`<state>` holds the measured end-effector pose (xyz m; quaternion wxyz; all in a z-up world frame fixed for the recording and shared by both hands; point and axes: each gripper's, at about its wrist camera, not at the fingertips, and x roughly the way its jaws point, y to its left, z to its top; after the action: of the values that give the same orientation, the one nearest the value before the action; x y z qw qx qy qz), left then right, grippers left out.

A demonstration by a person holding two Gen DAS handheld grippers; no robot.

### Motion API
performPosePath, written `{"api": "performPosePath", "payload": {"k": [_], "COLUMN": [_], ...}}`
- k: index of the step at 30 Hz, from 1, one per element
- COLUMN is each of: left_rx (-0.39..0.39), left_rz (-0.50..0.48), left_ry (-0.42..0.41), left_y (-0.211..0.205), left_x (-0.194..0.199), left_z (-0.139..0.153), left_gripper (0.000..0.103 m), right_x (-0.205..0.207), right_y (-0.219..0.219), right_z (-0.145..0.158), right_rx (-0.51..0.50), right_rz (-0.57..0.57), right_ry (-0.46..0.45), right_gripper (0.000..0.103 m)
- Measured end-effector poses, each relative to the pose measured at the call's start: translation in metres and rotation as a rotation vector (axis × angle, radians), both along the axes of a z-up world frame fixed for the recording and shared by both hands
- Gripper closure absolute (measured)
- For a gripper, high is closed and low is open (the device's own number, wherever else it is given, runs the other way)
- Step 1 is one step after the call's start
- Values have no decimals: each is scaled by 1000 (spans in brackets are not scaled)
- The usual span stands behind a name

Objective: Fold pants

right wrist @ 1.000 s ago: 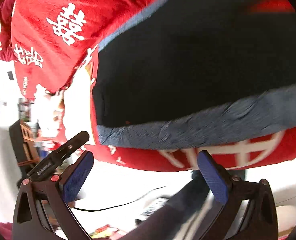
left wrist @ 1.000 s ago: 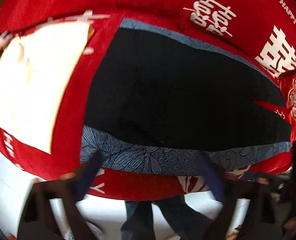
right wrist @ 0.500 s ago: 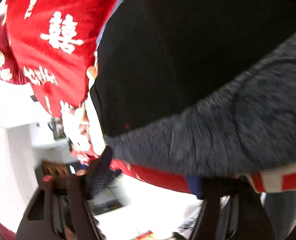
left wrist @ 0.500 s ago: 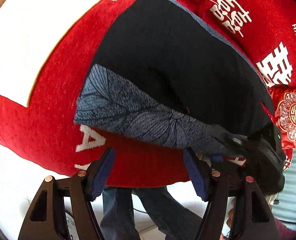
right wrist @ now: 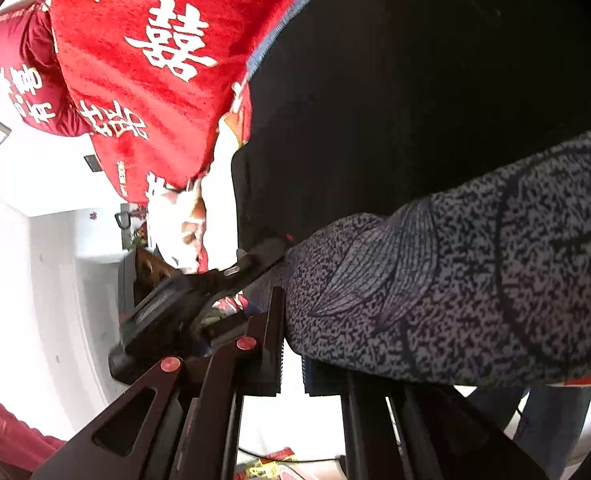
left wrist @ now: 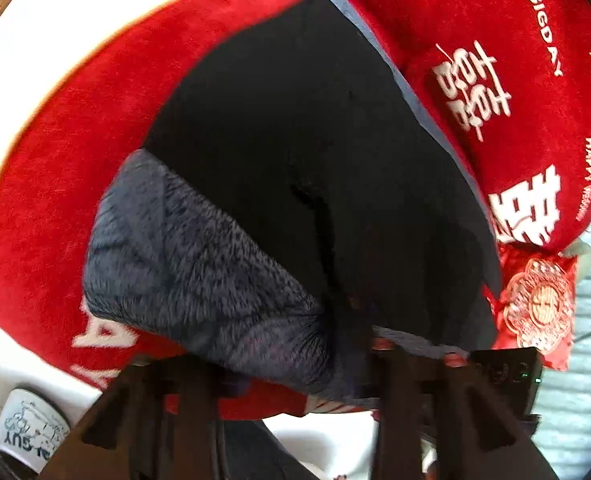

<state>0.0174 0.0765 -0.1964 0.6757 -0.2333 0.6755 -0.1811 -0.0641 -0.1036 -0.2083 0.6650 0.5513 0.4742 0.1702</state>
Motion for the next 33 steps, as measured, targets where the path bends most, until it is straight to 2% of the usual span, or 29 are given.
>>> {"api": "performPosePath", "payload": {"k": [2,4,5,6,12,16,17,18,19,20,23,28,33], "left_rx": [20,32,30,29,44,63,67,69,70,73,84,107,95], "left_rz": [-37,-67,-81,-92,-160,-181,-178,-174,-166,-157,-134,-95,-57], "left_ry": [-38,-55,-55,-54,-61,-51,-47,-46,-45,-48,-77,-136,-244], "left_y": [-6,-8,-7,-7,-9,-12,-12,-11,-10,-10,-13,-26,-58], "left_x": [-1,-2,-4,-5,0,2,2,1,1,1,3,21,71], "left_z": [4,7,9,10,11,4,2,1,1,3,19,64,108], "left_gripper": [72,72,72,72,72,72,72,72,73,78,78,78,78], "right_x": [-4,-11,-22,-29,-80,-89,-90,-91,-91,-90,-75,-29,39], "right_y": [-3,-12,-22,-30,-87,-104,-105,-107,-108,-110,-113,-140,-178], "right_z": [-5,-15,-18,-23,-50,-63,-64,-65,-64,-57,-18,44,83], "right_rx": [10,9,-11,-20,36,199,216,224,219,195,74,-39,-64], "right_rz": [21,22,6,-12,-226,-398,-431,-467,-499,-508,-402,-211,-104], "right_ry": [11,32,51,62,106,52,41,44,59,78,59,31,-2], "right_gripper": [90,77,65,61,61,61,67,90,96,96,96,96,93]}}
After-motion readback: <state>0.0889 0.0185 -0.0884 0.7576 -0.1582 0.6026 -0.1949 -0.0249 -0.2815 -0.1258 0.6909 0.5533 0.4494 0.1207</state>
